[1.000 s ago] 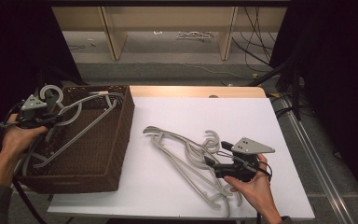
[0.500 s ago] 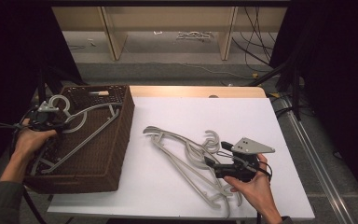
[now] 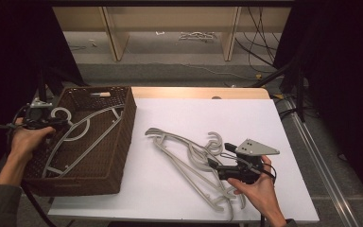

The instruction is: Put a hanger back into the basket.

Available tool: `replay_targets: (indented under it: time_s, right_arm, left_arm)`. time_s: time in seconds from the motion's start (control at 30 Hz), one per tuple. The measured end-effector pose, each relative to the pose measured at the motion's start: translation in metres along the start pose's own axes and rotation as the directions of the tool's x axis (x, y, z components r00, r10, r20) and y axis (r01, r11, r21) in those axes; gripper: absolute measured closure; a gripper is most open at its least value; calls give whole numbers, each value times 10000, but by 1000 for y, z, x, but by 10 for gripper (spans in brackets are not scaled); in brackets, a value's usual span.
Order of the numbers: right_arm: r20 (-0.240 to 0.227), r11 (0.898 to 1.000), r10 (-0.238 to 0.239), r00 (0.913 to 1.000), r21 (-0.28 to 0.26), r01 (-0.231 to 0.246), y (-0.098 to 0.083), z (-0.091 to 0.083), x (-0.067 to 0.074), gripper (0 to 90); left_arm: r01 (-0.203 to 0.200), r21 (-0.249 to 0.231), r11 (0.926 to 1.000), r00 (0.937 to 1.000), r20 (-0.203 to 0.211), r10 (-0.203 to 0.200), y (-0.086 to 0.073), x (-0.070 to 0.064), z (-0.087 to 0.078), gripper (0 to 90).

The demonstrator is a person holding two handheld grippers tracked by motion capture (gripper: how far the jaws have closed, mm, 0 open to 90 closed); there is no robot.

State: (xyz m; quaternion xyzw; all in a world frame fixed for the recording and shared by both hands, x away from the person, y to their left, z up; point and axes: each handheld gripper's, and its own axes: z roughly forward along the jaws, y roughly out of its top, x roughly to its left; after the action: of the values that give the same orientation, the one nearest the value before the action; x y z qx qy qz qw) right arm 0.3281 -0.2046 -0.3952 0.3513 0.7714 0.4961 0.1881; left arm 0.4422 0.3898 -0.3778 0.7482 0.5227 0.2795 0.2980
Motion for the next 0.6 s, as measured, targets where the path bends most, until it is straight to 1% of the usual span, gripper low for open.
replay_targets:
  time_s: [0.03,0.07,0.1,0.13,0.17,0.2,0.23,0.27,0.3,0.33,0.37,0.4,0.43,0.47,0.53,0.57,0.6]
  right_arm:
    - [-13,10000,-6,10000,-26,6,0,0,0,210]
    - [-1,10000,-13,10000,22,13,0,0,1,210]
    - [-55,10000,95,9999,19,-94,0,1,2,210]
    - [-58,10000,79,10000,34,-79,0,0,2,210]
    - [-3,9999,-36,10000,-132,36,0,1,2,209]
    - [-43,10000,-56,10000,-70,56,0,0,2,209]
    - [-61,10000,40,10000,-43,-40,0,0,3,209]
    - [15,9998,-88,10000,-169,88,0,0,2,208]
    - [24,9998,-82,10000,-186,83,0,0,2,205]
    - [24,9998,-26,10000,-194,27,-1,1,2,204]
    - [11,9999,43,10000,-159,-42,-1,0,3,204]
    - [64,9995,-3,10000,-306,5,-2,1,3,204]
    - [20,9997,62,10000,-245,-62,-2,1,3,203]
    - [-17,9997,24,10000,-231,-24,-2,1,3,200]
    - [-13,9997,25,10000,-232,-26,-3,1,3,195]
    - [-23,9995,-15,10000,-308,15,-3,2,4,194]
    - [-35,9994,-33,10000,-331,32,-3,2,4,189]
  left_arm:
    - [179,-262,9995,9998,47,-178,2,-4,-4,579]
    - [385,-642,9972,9992,134,-377,4,-9,-9,539]
    - [373,-848,9957,9990,265,-352,6,-11,-12,500]
    - [555,-1196,9913,9980,376,-513,7,-17,-16,478]
    - [585,-1503,9869,9978,410,-529,9,-22,-20,451]
    - [676,-1811,9811,9970,484,-597,11,-28,-24,421]
    - [780,-2122,9741,9963,525,-683,12,-34,-27,393]
    - [778,-2289,9703,9960,603,-656,13,-40,-31,373]
    - [729,-2547,9643,9958,719,-563,14,-47,-36,351]
    - [857,-2797,9563,9948,775,-665,14,-53,-38,312]
    - [847,-2990,9505,9944,853,-618,14,-58,-42,279]
    - [858,-3197,9436,9934,1003,-563,14,-64,-45,267]
    - [796,-3380,9378,9923,1166,-422,13,-74,-50,257]
    - [809,-3425,9360,9916,1231,-407,12,-77,-52,234]
    - [645,-3522,9337,9911,1315,-189,10,-90,-59,218]
    - [576,-3632,9299,9908,1353,-85,10,-94,-61,208]
    - [463,-3788,9243,9905,1373,66,8,-98,-65,203]
